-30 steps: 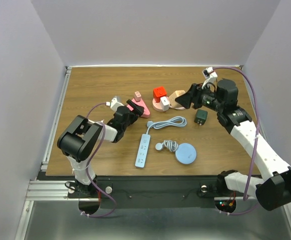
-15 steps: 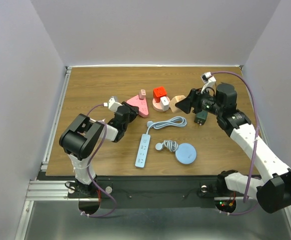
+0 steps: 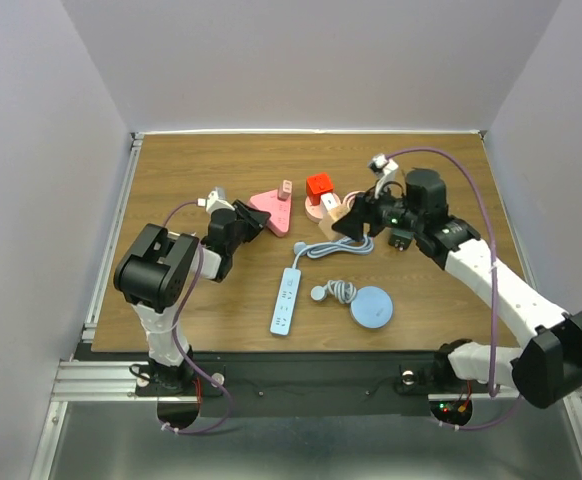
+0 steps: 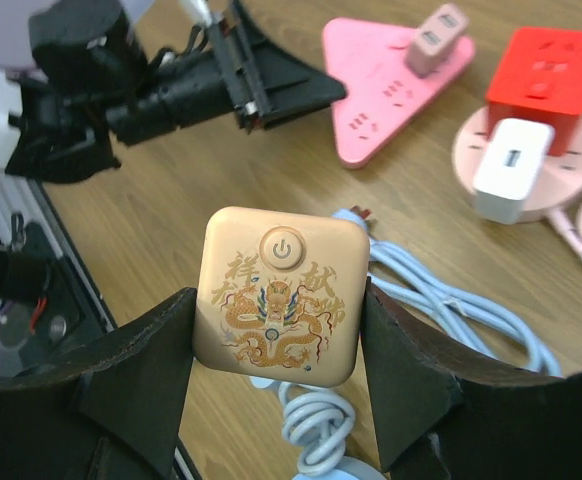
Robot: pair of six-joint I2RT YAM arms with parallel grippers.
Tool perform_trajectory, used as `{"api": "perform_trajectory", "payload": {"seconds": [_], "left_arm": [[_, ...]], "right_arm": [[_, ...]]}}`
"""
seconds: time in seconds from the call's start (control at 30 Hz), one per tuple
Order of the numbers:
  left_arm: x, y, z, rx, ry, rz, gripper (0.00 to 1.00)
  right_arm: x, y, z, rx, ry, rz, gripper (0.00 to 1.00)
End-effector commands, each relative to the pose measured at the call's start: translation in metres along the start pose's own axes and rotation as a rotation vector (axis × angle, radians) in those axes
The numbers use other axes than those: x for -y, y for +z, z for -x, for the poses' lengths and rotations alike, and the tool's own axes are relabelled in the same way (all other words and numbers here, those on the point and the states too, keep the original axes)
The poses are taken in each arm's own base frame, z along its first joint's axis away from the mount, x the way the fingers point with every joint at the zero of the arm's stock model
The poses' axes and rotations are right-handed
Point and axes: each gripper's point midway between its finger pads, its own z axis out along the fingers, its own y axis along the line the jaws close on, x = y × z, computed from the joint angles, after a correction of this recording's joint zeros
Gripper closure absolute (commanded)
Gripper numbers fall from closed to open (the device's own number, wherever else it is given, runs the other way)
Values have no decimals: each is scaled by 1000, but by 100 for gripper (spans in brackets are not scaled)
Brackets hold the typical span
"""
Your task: Insert the plug
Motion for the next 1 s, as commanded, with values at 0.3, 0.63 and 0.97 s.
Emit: {"api": "perform_trajectory", "payload": {"seconds": [0.3, 0.63, 0.97], "left_arm": [[26, -27, -46, -328, 203, -183, 100], [3, -24, -54, -482, 253, -142, 100], [-12, -13, -50, -533, 291, -105, 100]], "right_arm": [[-26, 78, 11, 20, -263, 109, 100], [-2, 113, -5, 43, -348, 85, 100], [7, 141, -11, 59, -382, 119, 99]]}}
